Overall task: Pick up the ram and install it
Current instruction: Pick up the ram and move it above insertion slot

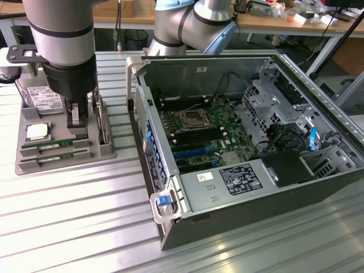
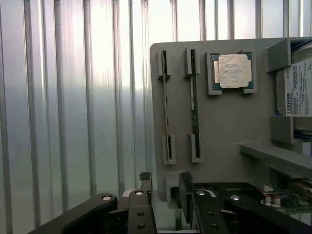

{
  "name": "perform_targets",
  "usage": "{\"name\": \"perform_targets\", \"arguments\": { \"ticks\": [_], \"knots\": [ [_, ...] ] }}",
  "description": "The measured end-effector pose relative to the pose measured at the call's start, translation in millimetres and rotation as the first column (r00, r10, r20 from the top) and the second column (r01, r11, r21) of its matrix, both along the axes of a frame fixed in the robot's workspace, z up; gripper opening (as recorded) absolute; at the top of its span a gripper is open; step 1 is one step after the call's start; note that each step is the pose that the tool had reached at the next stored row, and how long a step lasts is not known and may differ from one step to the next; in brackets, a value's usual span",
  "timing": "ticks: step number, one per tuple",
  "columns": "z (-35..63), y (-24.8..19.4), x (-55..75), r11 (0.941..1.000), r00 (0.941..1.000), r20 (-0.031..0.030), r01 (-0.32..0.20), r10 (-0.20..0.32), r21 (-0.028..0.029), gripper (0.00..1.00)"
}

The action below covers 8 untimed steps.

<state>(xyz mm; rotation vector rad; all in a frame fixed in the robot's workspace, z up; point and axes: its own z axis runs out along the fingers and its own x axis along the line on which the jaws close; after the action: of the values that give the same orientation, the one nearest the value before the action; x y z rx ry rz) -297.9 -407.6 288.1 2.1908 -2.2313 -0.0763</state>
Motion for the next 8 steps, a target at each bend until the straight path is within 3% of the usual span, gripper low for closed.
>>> {"name": "perform_targets", "arguments": {
  "ticks": [8],
  "knots": [
    [-2.3,0.1,-0.8,1.0000,1.0000,0.0000,-0.001,0.001,-0.0001,0.36]
  ]
}}
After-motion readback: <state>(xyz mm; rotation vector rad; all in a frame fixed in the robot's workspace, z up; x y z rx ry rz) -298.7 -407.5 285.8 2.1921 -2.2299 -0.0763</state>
